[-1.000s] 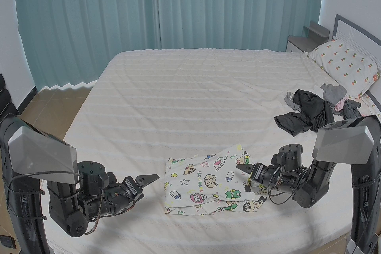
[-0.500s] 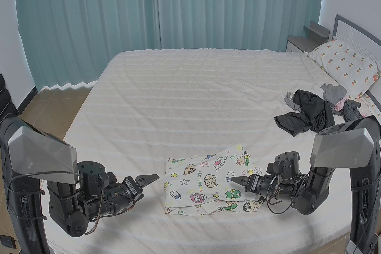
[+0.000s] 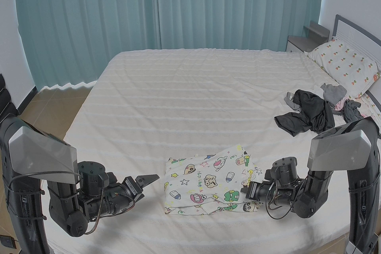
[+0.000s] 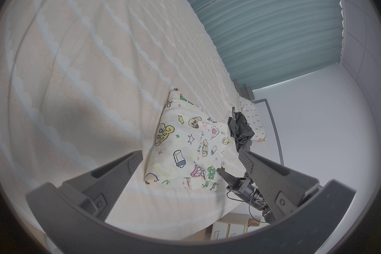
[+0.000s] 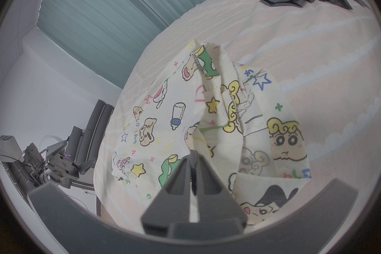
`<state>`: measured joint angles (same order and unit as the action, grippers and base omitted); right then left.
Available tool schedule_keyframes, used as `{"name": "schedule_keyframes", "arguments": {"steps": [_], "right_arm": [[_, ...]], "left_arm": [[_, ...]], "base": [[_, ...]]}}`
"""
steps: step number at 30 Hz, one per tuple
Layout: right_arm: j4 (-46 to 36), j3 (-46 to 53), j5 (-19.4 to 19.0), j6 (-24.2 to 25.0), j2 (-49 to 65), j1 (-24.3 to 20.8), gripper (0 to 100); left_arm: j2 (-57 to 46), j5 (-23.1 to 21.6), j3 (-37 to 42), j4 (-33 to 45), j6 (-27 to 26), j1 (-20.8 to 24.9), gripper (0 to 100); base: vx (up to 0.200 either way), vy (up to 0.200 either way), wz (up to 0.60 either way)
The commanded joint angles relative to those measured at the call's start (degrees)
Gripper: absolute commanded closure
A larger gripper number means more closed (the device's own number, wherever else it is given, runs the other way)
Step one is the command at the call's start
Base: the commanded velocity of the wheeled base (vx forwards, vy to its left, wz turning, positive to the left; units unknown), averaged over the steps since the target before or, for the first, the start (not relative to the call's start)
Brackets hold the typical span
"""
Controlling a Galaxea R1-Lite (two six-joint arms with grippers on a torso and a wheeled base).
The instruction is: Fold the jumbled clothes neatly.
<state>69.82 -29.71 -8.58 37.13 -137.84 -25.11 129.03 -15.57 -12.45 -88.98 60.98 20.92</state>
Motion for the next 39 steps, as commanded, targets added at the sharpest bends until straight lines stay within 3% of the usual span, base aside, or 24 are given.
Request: {"name": "schedule_keyframes", "arguments": {"steps": [1,8,22,34,35,39], "right_arm": [[0.1,1.7,0.0,-0.5,1.3,0.3,100],[0.0,6.6,-0.5,-1.5,7.4,1.3,100],[-4.4,7.6,-1.6,-7.6,7.7,4.4,100],[-2.0,4.0,-2.1,-7.2,6.5,5.2,100],[-2.0,4.0,-2.1,-7.2,6.5,5.2,0],[-1.6,2.0,-2.9,-7.5,3.7,5.3,0]], "left_arm": [[0.1,0.1,0.0,-1.0,0.0,0.0,0],[0.2,0.1,0.0,-1.0,0.0,0.0,0],[0.2,0.1,0.1,-1.0,0.0,0.0,0],[0.2,0.1,0.0,-1.0,0.0,0.0,0],[0.2,0.1,0.0,-1.0,0.0,0.0,0],[0.2,0.1,0.0,-1.0,0.0,0.0,0]], "base": [[0.0,0.0,0.0],[0.0,0.0,0.0],[0.0,0.0,0.0],[0.0,0.0,0.0],[0.0,0.0,0.0],[0.0,0.0,0.0]]}}
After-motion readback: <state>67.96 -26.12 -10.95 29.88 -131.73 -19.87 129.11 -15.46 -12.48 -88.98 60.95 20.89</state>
